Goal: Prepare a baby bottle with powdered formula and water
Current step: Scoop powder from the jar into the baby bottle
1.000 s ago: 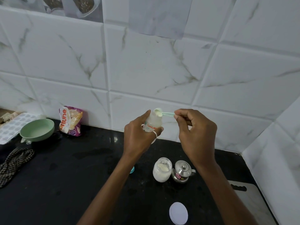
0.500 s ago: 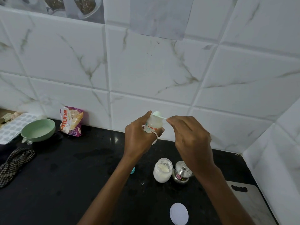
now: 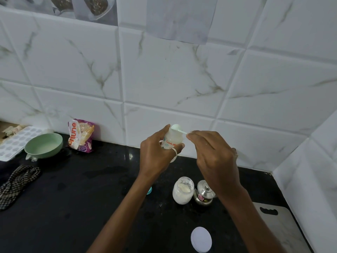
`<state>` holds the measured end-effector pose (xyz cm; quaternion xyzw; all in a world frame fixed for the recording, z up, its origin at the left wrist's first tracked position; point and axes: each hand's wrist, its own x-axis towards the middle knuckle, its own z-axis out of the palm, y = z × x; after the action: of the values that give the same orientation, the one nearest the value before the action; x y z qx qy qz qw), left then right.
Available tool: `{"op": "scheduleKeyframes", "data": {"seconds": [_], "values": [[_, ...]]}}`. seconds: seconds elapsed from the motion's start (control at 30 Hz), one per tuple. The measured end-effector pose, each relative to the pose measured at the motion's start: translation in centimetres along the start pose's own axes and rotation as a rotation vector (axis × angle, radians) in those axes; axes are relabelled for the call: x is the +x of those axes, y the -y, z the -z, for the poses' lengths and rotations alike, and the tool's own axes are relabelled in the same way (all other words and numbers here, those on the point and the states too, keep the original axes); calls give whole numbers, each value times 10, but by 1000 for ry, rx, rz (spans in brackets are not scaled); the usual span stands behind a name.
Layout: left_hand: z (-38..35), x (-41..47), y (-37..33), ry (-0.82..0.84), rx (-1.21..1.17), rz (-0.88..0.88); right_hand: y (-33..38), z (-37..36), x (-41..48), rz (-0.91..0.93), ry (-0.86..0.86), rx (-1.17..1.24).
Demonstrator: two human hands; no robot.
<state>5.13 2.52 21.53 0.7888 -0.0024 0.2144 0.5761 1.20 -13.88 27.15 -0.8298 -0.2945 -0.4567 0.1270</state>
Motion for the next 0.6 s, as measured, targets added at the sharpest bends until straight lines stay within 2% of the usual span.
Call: {"op": "scheduleKeyframes", "data": {"seconds": [0.13,0.3,0.43,0.6], "values": [[0,-1,0,-1,-10,10,-2,-2,-2,-51,-26,11],[-1,-3,3,-5,2,5,-2,-6,2,-280,-165,168],[-2,-5,8,1,9,-8,-1,-5,3,-569,-201,381],[-3,-6,11,16,8,0,-6,-6,6,-1076,-176,729]]}}
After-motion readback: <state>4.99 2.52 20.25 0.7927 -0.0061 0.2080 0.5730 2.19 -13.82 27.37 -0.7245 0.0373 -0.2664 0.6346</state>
